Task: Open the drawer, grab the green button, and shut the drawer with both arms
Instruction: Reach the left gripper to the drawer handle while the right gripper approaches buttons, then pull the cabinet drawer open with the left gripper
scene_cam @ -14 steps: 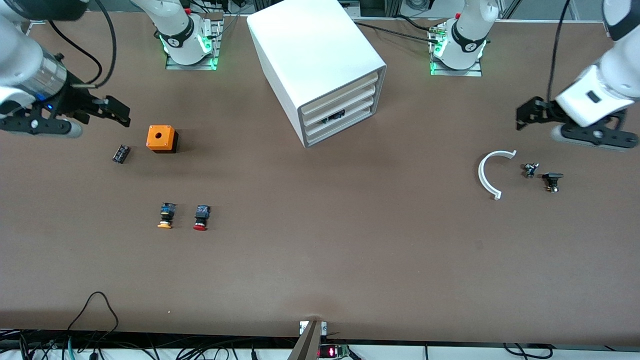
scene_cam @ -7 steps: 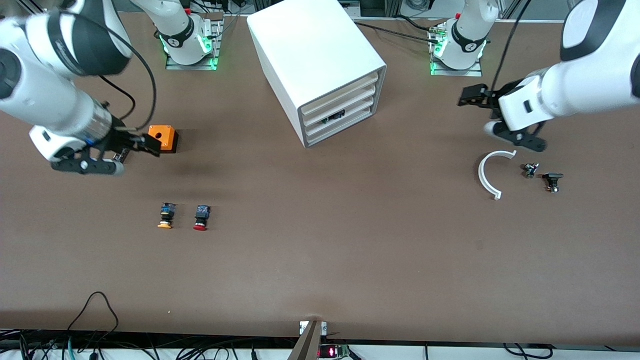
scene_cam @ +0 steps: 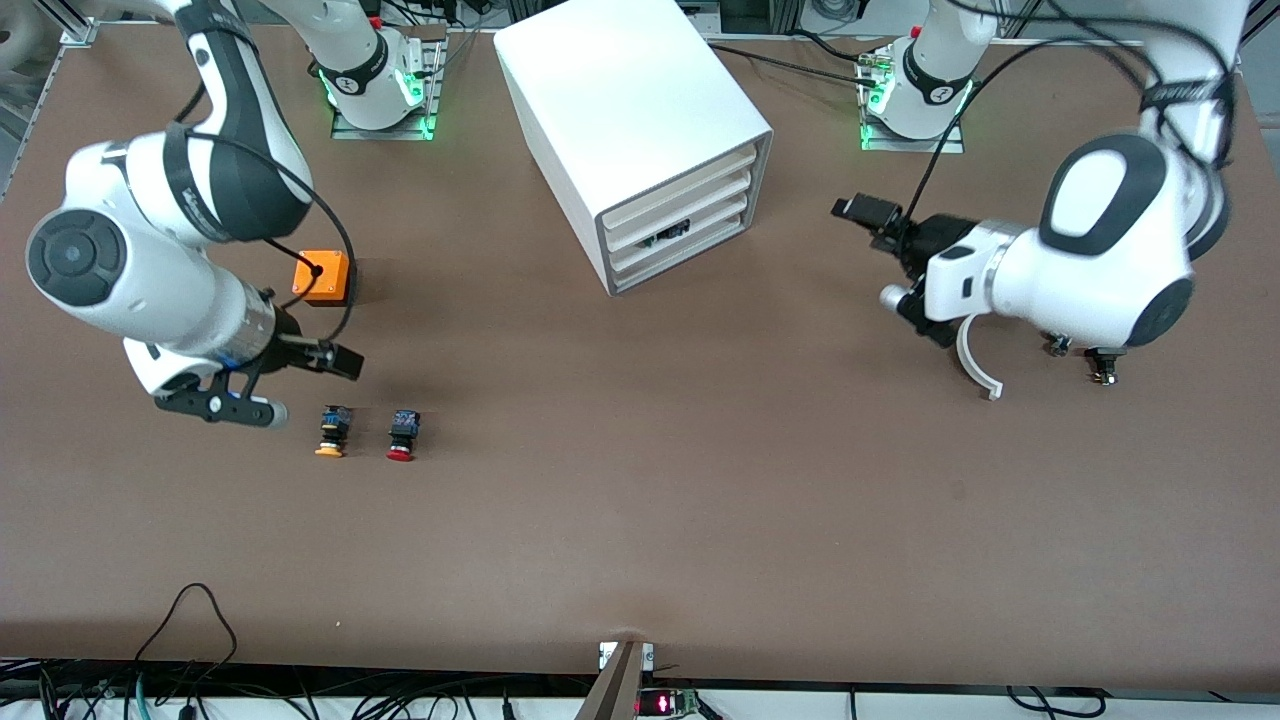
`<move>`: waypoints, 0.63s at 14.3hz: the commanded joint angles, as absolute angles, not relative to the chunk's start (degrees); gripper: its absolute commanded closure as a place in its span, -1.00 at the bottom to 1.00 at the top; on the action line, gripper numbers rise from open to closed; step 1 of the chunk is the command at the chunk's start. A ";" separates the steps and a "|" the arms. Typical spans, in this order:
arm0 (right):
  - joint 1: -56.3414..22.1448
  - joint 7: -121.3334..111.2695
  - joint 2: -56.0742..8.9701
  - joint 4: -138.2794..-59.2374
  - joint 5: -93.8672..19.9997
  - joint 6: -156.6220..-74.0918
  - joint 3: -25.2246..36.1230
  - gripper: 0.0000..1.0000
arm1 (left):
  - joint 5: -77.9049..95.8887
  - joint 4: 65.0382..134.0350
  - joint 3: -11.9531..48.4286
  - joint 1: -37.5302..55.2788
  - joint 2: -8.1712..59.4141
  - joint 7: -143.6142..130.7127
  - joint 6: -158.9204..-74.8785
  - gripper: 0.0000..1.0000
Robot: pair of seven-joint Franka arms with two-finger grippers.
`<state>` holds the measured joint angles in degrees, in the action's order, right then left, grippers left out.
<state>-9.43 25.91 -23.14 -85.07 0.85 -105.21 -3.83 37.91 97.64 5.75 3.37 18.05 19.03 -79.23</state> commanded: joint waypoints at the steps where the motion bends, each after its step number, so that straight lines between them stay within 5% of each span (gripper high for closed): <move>1: -12.73 33.11 -26.89 -79.72 1.32 -103.97 -3.78 -0.98 | 42.69 103.33 6.06 0.89 18.89 30.10 -85.04 -1.00; 9: -15.64 42.53 -28.57 -75.68 -2.37 -102.75 -3.87 -0.98 | 70.01 125.58 15.73 1.58 19.77 47.15 -110.29 -0.93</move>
